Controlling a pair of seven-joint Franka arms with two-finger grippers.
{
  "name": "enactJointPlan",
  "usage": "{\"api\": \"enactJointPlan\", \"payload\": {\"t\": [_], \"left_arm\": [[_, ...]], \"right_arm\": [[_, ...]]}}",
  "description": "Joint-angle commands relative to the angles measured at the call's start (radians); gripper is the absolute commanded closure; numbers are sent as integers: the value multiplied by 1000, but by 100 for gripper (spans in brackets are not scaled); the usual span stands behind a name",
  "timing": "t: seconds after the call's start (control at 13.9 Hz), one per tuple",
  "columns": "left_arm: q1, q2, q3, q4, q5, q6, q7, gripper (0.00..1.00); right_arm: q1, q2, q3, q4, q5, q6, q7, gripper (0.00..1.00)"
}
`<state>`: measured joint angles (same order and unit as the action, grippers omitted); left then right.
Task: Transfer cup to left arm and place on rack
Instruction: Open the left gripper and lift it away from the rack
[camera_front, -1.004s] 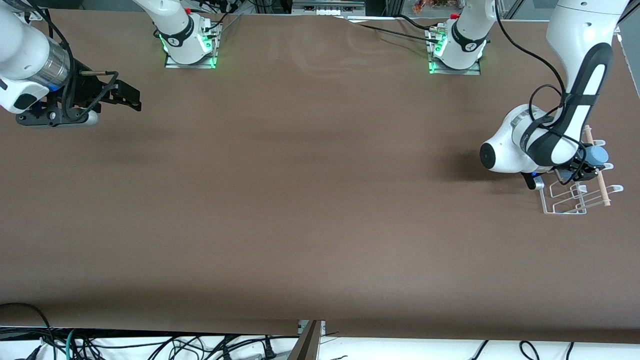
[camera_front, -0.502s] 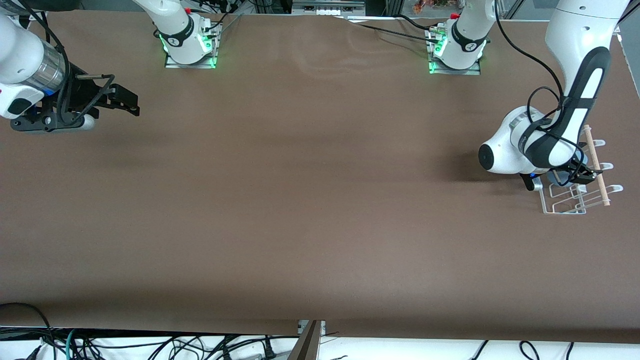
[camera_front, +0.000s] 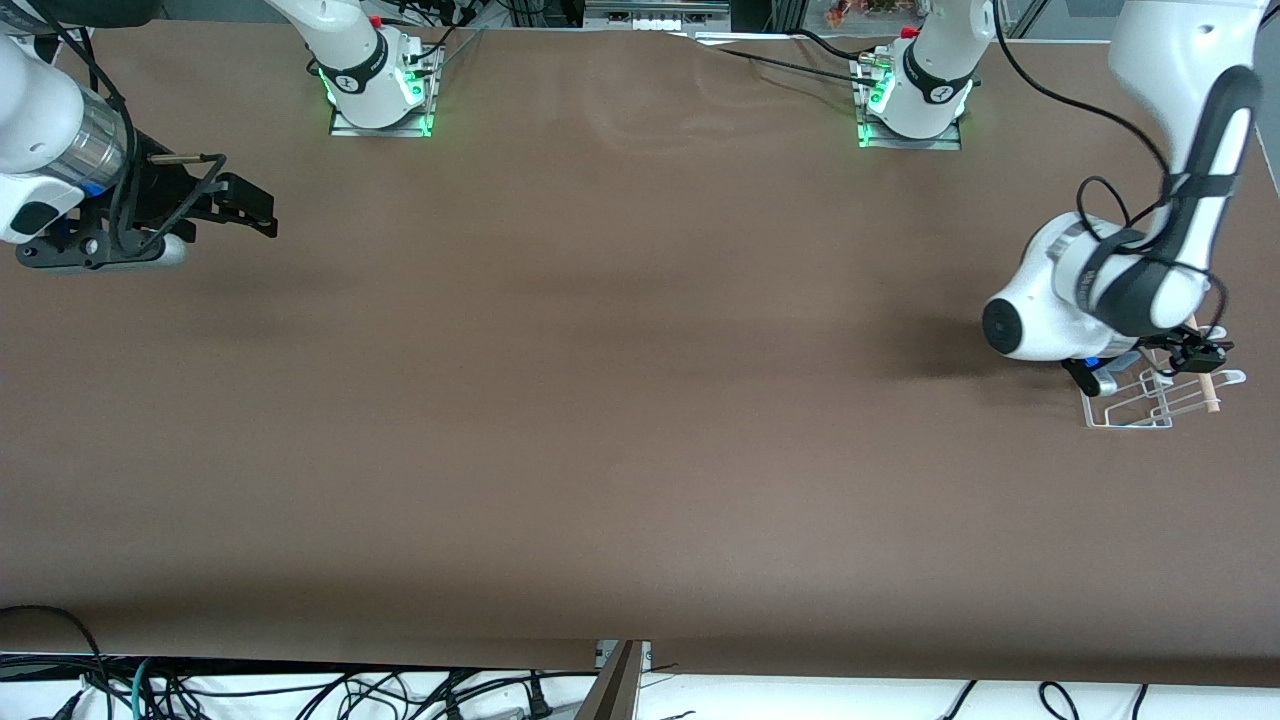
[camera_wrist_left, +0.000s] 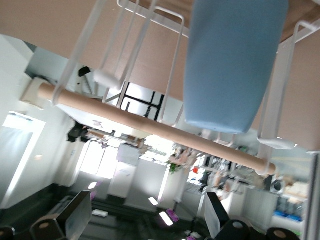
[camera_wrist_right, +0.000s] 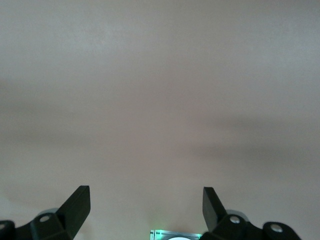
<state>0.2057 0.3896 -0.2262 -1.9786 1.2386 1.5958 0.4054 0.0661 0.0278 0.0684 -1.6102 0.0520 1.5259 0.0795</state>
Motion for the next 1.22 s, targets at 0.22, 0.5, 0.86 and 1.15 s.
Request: {"api": "enactJointPlan", "payload": {"t": [0.22, 0.5, 0.86, 1.15], "left_arm": [[-2, -51, -12, 281, -564, -147, 27, 0], [-6, -54, -54, 519, -822, -160, 26, 0], [-17, -89, 22, 673, -1127, -135, 29, 0], [-251, -268, 305, 426, -1303, 25, -146, 0]], "right_arm": [[-3, 20, 2, 46, -1, -13, -9, 1], [-5, 21, 1, 44, 0, -21, -9, 1], [-6, 34, 1, 44, -1, -23, -9, 1], [-6, 34, 1, 44, -1, -23, -9, 1]]}}
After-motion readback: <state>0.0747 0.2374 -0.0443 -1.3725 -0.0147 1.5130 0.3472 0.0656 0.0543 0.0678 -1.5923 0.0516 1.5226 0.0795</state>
